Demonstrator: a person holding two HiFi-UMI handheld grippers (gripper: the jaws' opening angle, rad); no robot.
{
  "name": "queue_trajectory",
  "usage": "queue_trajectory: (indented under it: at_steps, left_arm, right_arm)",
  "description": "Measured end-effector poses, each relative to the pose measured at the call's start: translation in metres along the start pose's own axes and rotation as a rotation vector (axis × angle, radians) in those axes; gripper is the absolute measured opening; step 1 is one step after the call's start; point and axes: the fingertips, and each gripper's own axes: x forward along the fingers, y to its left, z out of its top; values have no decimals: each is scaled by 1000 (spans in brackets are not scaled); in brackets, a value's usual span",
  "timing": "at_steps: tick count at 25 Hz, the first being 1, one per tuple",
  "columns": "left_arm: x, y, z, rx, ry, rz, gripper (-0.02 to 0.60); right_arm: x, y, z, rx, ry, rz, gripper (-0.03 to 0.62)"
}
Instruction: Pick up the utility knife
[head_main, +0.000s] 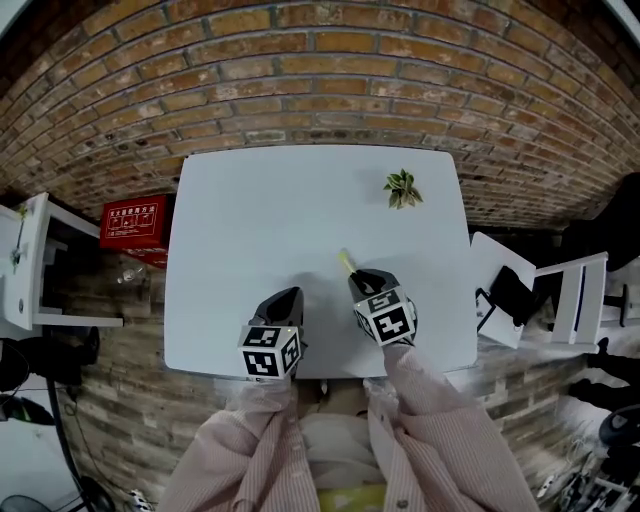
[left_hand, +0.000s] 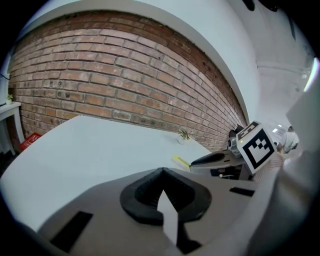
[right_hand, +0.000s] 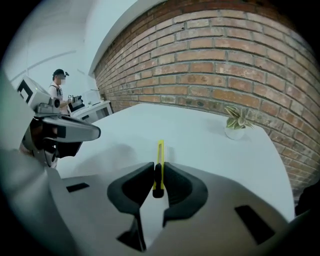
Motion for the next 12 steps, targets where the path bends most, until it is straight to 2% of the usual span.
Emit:
queue_trajectory:
  at_steps: [12]
  left_arm:
    - [-18, -2, 33, 58, -115, -25, -9]
  right_arm:
    - [-44, -3, 35, 121, -228, 24, 63]
